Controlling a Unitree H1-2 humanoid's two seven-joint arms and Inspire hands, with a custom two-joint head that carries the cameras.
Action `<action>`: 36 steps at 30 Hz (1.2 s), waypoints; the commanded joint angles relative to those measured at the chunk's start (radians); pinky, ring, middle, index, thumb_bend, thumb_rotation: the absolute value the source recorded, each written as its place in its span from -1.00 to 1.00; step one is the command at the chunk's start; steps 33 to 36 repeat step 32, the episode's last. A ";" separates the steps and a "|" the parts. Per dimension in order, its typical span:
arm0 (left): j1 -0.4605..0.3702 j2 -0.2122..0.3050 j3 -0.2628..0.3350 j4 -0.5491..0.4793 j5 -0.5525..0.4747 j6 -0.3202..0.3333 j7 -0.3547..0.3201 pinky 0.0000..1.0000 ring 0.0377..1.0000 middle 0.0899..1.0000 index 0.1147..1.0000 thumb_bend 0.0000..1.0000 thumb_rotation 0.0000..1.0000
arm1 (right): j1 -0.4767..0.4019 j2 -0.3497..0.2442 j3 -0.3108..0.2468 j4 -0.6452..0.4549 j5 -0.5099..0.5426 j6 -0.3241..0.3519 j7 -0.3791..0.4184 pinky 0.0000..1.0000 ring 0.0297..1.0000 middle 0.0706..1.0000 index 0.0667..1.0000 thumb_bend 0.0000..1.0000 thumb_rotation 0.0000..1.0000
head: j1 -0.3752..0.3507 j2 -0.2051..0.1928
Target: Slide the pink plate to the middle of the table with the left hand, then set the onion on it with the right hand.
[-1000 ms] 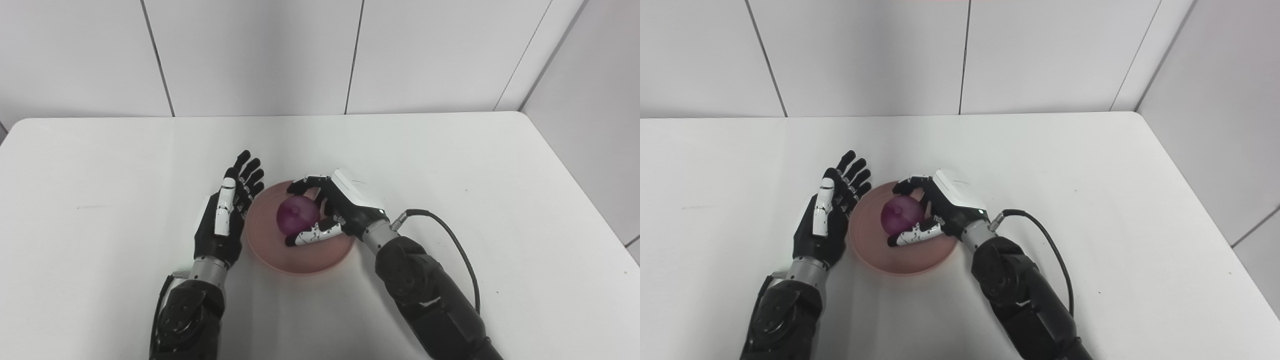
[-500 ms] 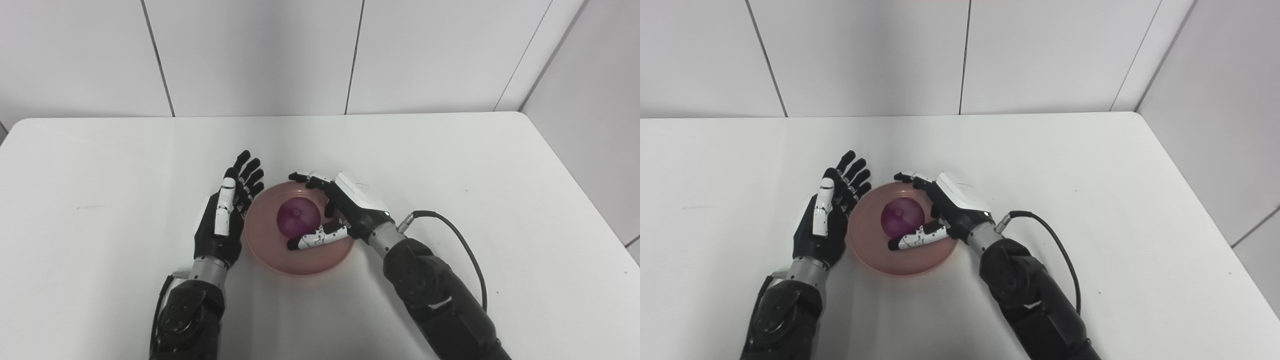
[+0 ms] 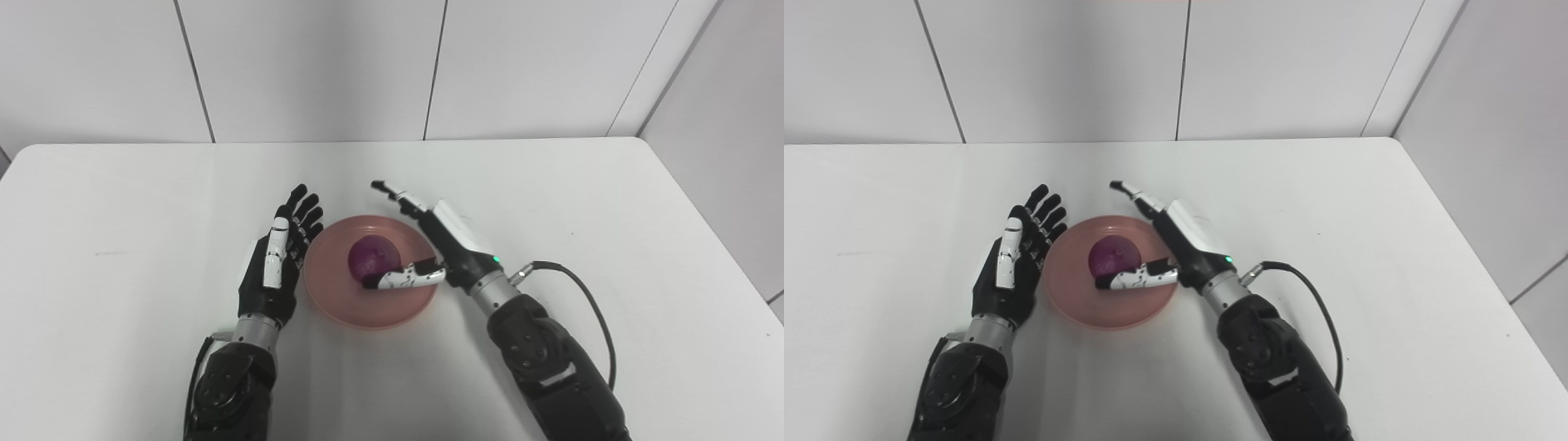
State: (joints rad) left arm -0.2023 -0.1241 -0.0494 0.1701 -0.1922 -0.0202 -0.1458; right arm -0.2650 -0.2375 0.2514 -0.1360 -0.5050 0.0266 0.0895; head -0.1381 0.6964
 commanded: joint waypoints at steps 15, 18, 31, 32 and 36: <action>0.056 -0.007 -0.001 0.070 -0.004 -0.021 -0.007 0.86 0.85 0.86 0.81 -0.03 1.00 | 0.072 0.055 -0.109 -0.045 0.032 -0.094 -0.134 0.62 0.76 0.79 0.81 0.96 0.24 | 0.002 -0.002; 0.055 -0.006 -0.001 0.074 -0.005 -0.027 -0.010 0.86 0.86 0.86 0.82 -0.04 1.00 | 0.097 0.068 -0.121 -0.065 0.024 -0.057 -0.126 0.62 0.76 0.79 0.82 0.92 0.30 | 0.003 -0.002; 0.057 -0.001 -0.004 0.064 -0.003 -0.018 -0.012 0.88 0.87 0.86 0.82 -0.01 1.00 | 0.212 0.119 -0.186 -0.076 0.109 0.004 -0.112 0.73 0.83 0.86 0.87 -0.08 1.00 | 0.008 -0.004; 0.057 0.000 -0.004 0.063 -0.005 -0.017 -0.014 0.89 0.88 0.87 0.83 -0.01 1.00 | 0.220 0.125 -0.192 -0.068 0.126 -0.004 -0.116 0.74 0.83 0.86 0.89 -0.10 1.00 | 0.008 -0.004; 0.057 0.000 -0.004 0.063 -0.005 -0.017 -0.014 0.89 0.88 0.87 0.83 -0.01 1.00 | 0.220 0.125 -0.192 -0.068 0.126 -0.004 -0.116 0.74 0.83 0.86 0.89 -0.10 1.00 | 0.008 -0.004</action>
